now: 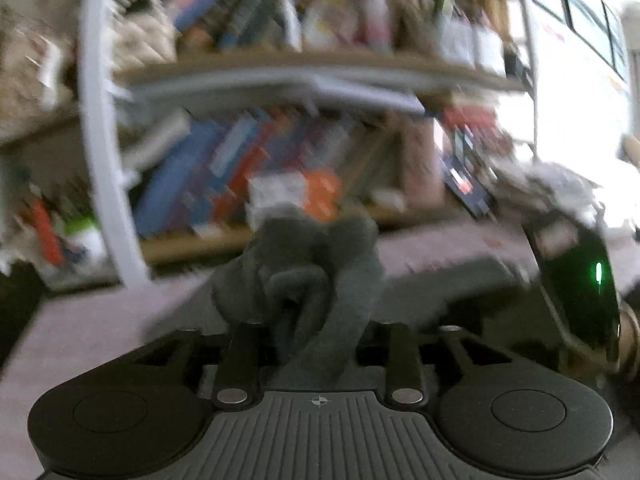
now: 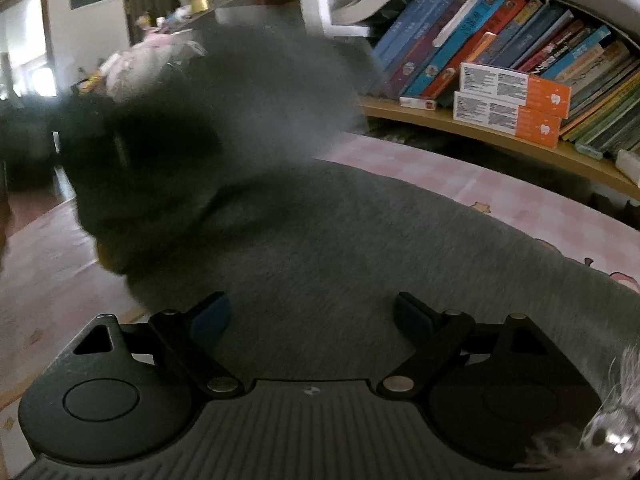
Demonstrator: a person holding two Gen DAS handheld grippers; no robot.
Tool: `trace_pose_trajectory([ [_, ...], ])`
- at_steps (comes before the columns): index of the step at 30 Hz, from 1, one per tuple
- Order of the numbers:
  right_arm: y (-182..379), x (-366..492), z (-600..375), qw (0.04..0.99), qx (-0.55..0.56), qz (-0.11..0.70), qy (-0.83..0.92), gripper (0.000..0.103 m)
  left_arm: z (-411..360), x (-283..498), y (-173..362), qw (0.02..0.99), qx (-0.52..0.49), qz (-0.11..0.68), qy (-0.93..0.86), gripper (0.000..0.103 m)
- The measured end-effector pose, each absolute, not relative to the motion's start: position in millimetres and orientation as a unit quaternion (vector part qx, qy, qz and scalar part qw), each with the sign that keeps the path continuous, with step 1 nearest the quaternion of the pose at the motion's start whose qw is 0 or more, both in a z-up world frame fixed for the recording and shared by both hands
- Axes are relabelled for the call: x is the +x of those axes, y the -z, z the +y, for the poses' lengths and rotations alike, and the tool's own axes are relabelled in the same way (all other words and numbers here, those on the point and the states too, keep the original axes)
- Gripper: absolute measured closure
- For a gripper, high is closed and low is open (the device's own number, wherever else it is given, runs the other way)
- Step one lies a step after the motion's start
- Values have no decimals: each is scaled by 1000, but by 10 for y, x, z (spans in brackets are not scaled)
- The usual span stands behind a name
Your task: Fold clothes
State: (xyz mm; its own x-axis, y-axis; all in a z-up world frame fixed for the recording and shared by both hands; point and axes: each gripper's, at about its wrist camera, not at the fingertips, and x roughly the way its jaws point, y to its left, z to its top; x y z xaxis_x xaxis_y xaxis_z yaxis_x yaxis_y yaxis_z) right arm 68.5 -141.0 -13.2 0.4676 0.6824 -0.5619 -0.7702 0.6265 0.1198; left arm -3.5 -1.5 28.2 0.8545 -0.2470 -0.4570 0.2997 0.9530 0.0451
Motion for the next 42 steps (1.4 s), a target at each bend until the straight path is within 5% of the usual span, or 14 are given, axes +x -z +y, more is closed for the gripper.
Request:
trace_pose_trajectory([
  [2, 129, 640, -1459, 847, -75, 291, -439, 14, -109, -64, -203, 954, 62, 243, 164, 35],
  [11, 104, 716, -1711, 811, 40, 327, -484, 13, 238, -401, -379, 973, -19, 175, 148, 36],
  [15, 184, 1034, -1973, 762, 222, 385, -472, 16, 549, -361, -152, 976, -67, 189, 86, 65],
  [20, 229, 1173, -1999, 757, 300, 414, -408, 49, 881, -352, 116, 968, -160, 183, 60, 80],
  [22, 230, 1165, -1919, 755, 300, 418, -405, 55, 908, -346, 125, 968, -171, 176, 56, 81],
  [23, 233, 1162, -1879, 750, 304, 422, -409, 70, 916, -341, 127, 968, -174, 173, 54, 81],
  [26, 172, 1080, -1824, 743, 302, 422, -423, 80, 935, -358, 130, 970, -182, 156, 46, 81],
  [33, 250, 1124, -1930, 749, 313, 430, -394, 78, 1106, -404, 177, 962, -234, 133, 49, 80],
  [35, 216, 1117, -1946, 761, 301, 420, -391, 68, 1130, -404, 188, 960, -242, 131, 51, 79],
  [38, 61, 1019, -1997, 797, 279, 365, -392, 52, 1153, -401, 204, 958, -251, 130, 50, 66],
  [42, -101, 885, -1982, 834, 250, 287, -399, 52, 1073, -391, 175, 963, -230, 134, 53, 46],
])
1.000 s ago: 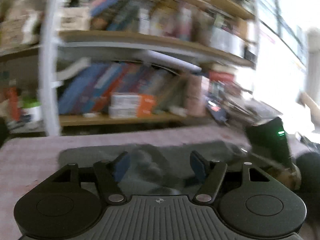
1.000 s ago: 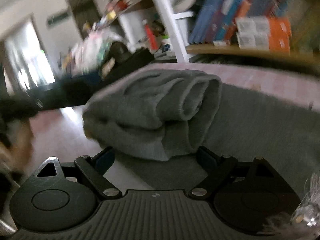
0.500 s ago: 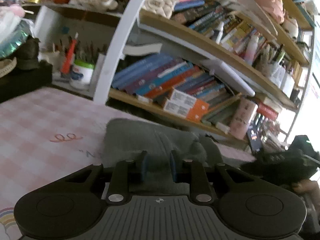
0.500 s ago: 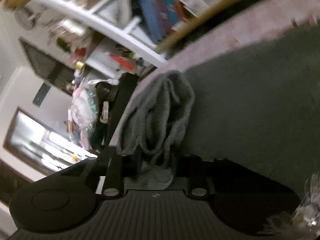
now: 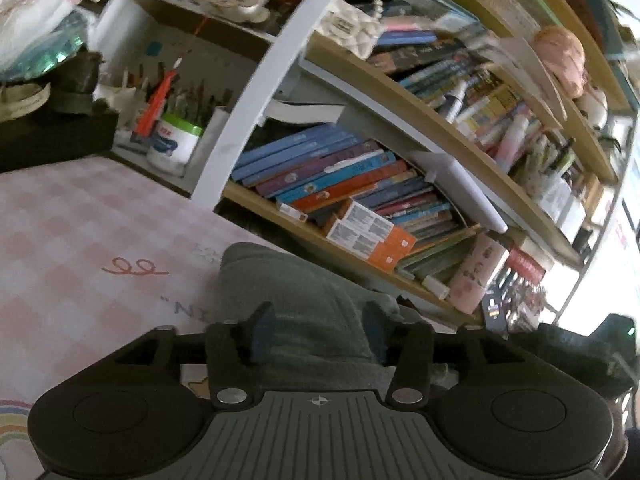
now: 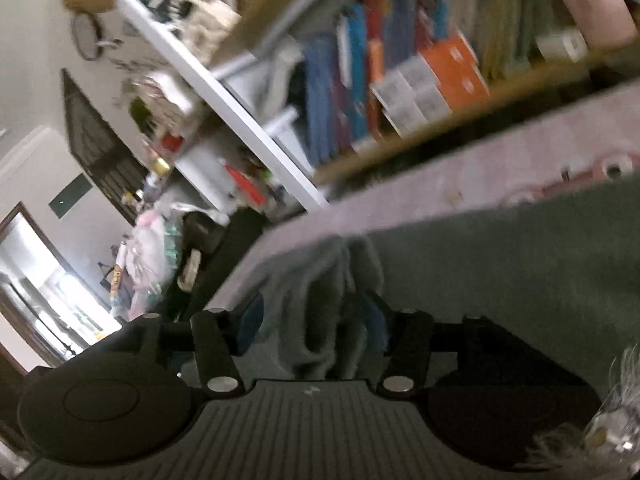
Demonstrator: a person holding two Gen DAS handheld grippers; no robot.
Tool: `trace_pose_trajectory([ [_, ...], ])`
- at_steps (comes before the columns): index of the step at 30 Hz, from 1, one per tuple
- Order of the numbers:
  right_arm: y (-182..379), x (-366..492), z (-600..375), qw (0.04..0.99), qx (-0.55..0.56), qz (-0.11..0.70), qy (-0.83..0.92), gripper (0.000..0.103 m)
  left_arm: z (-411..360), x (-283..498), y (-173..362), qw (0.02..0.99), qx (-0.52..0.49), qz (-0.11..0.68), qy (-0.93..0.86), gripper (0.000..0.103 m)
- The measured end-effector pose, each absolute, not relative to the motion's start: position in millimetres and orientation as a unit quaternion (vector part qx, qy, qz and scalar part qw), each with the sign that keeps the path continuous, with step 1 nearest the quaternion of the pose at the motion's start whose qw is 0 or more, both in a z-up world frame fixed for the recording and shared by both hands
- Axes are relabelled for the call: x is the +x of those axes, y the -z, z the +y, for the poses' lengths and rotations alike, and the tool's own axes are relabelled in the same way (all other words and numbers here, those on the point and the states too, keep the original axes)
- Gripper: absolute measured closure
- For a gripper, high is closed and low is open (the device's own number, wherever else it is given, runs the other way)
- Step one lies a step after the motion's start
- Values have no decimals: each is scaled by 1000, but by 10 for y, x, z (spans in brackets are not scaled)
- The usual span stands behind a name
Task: Fold clothes
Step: 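Open both grippers to release the folded sweatshirt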
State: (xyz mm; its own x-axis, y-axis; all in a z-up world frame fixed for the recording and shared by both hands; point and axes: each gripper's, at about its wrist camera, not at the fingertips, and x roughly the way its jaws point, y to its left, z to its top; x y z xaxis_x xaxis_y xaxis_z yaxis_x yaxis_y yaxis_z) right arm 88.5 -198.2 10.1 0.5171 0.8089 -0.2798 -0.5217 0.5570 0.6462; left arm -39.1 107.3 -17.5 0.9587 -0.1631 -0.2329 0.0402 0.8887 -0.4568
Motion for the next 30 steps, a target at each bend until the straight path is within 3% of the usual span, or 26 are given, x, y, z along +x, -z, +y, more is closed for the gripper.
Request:
trace_pose_trajectory([
  [4, -135, 880, -1703, 850, 188, 289, -399, 81, 1019, -380, 160, 966, -214, 138, 52, 43],
  [7, 36, 998, -1557, 850, 171, 332, -373, 83, 1035, -385, 167, 965, -218, 137, 50, 43],
  [12, 51, 981, -1720, 841, 199, 328, -381, 83, 1015, -393, 159, 967, -211, 137, 46, 40],
  [15, -36, 886, -1839, 848, 194, 308, -385, 81, 993, -407, 147, 969, -204, 134, 38, 36],
  [19, -212, 753, -2097, 858, 195, 279, -384, 64, 915, -436, 115, 975, -179, 128, 26, 32],
  [23, -306, 558, -2437, 866, 187, 262, -383, 59, 818, -443, 74, 981, -148, 125, 28, 28],
  [27, -318, 306, -2712, 894, 129, 237, -357, 53, 757, -459, 55, 984, -130, 123, 23, 25],
  [30, -335, 116, -2851, 924, 71, 202, -316, 40, 713, -459, 44, 985, -117, 122, 21, 20],
])
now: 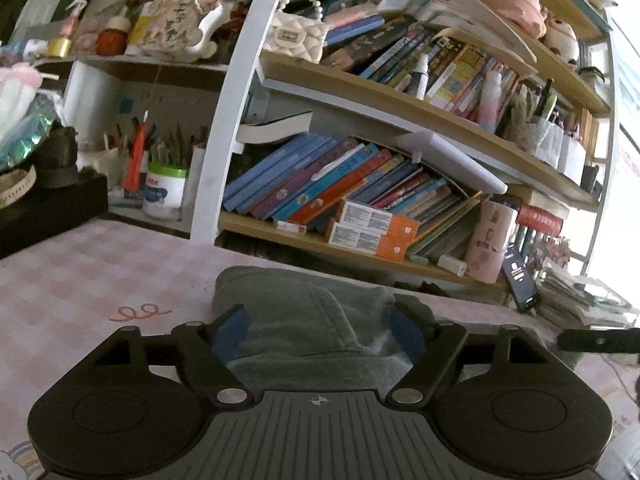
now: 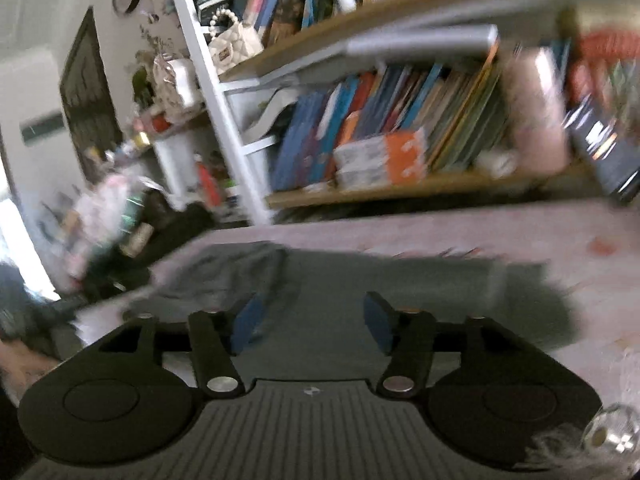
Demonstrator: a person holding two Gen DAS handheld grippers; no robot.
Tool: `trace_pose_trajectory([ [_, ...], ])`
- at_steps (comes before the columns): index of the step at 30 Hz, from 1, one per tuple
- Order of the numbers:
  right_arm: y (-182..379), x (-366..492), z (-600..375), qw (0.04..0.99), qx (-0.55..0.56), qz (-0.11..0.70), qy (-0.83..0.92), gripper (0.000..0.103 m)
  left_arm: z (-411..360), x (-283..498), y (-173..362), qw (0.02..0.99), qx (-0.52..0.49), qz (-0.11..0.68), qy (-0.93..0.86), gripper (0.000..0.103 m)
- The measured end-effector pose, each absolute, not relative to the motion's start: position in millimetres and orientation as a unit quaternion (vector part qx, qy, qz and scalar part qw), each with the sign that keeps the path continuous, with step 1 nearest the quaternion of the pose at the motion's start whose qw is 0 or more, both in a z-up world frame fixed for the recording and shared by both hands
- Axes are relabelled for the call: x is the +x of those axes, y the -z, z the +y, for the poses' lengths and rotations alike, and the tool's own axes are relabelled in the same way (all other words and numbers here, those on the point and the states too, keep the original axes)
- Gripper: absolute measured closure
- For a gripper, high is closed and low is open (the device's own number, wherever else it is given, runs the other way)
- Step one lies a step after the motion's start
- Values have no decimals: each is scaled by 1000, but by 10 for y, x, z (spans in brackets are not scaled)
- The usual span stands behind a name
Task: Fold clothes
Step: 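Open both grippers to release the folded sweatshirt, then grasp the end of the grey sweatshirt bundle with the right gripper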
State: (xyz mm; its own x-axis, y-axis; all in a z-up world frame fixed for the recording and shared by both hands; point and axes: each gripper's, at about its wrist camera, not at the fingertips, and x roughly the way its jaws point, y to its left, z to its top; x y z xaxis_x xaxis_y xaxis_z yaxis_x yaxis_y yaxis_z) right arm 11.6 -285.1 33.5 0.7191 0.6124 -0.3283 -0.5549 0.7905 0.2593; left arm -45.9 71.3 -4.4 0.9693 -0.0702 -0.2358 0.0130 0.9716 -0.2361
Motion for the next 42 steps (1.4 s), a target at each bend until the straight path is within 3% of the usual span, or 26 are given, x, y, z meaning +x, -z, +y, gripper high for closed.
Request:
trace_pose_trajectory([
  [2, -329, 39, -2952, 938, 54, 191, -284, 36, 678, -459, 35, 986, -107, 122, 20, 16],
  [12, -120, -170, -3510, 940, 105, 263, -190, 36, 549, -483, 6, 991, -67, 116, 13, 4],
  [19, -21, -98, -3566, 917, 165, 319, -175, 36, 575, -519, 3, 992, -73, 104, 8, 0],
  [28, -29, -13, -3426, 903, 184, 355, -159, 36, 576, -517, 2, 991, -70, 116, 14, 0],
  [42, 42, 548, -3465, 841, 358, 385, -127, 41, 560, -519, 23, 989, -65, 133, 29, 0],
])
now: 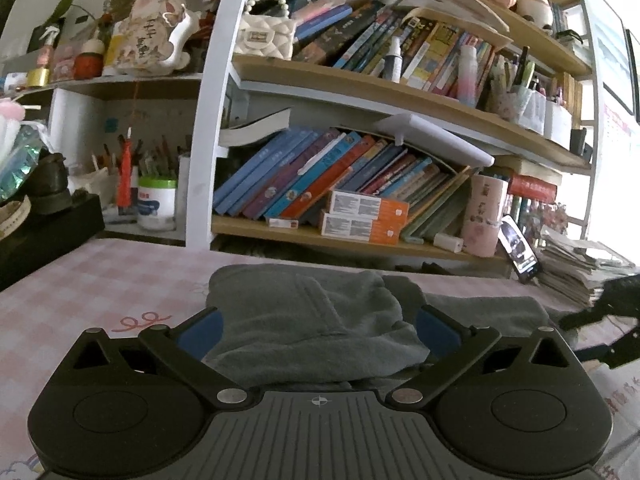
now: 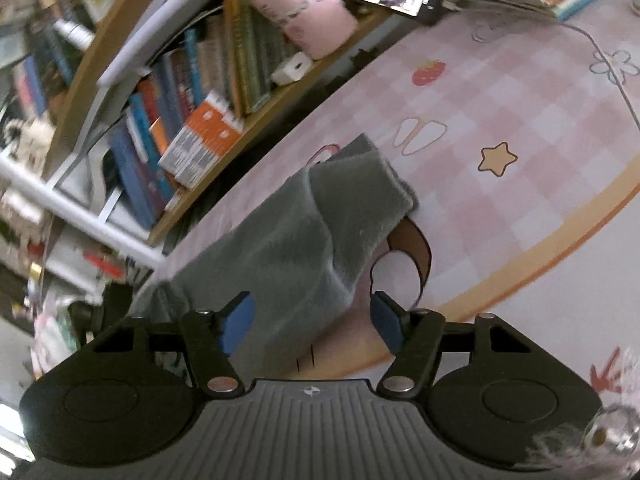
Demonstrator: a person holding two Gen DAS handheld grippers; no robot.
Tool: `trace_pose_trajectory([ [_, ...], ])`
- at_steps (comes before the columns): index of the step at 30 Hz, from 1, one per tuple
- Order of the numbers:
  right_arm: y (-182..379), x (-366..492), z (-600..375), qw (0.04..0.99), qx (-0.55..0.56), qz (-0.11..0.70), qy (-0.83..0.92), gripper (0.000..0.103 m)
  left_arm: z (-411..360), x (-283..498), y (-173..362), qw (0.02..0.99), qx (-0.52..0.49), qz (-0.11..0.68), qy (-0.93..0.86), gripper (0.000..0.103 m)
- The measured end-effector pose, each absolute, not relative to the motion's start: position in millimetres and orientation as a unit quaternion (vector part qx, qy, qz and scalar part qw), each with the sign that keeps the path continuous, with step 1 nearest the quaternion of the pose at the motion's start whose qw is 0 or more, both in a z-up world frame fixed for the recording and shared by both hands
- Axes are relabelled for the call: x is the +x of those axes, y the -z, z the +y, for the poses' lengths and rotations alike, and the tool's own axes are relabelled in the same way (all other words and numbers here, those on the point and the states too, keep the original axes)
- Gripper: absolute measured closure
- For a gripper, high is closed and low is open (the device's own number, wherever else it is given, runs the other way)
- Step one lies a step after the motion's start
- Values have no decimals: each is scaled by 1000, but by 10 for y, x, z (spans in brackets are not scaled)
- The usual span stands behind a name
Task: Fold clothes
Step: 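Grasp the end of the grey sweatshirt bundle with the right gripper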
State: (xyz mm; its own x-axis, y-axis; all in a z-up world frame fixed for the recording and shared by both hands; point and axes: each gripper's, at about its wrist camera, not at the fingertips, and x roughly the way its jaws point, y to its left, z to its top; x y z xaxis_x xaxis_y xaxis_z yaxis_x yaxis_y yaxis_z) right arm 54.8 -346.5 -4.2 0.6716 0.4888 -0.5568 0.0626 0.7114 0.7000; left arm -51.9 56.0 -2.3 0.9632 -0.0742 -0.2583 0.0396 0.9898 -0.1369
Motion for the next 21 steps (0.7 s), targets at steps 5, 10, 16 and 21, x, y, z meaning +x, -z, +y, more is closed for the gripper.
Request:
trace_pose_trajectory([
  [5, 49, 744, -3396, 842, 358, 389, -106, 59, 558, -519, 21, 989, -65, 132, 32, 0],
  [10, -189, 681, -3175, 895, 272, 330, -127, 90, 563, -525, 26, 988, -68, 132, 31, 0],
  [16, -144, 703, -3194, 893, 267, 347, -108, 88, 555, -537, 29, 989, -67, 131, 30, 0],
  [21, 97, 770, -3349, 871, 313, 373, -70, 67, 562, -532, 30, 989, -69, 131, 29, 0],
])
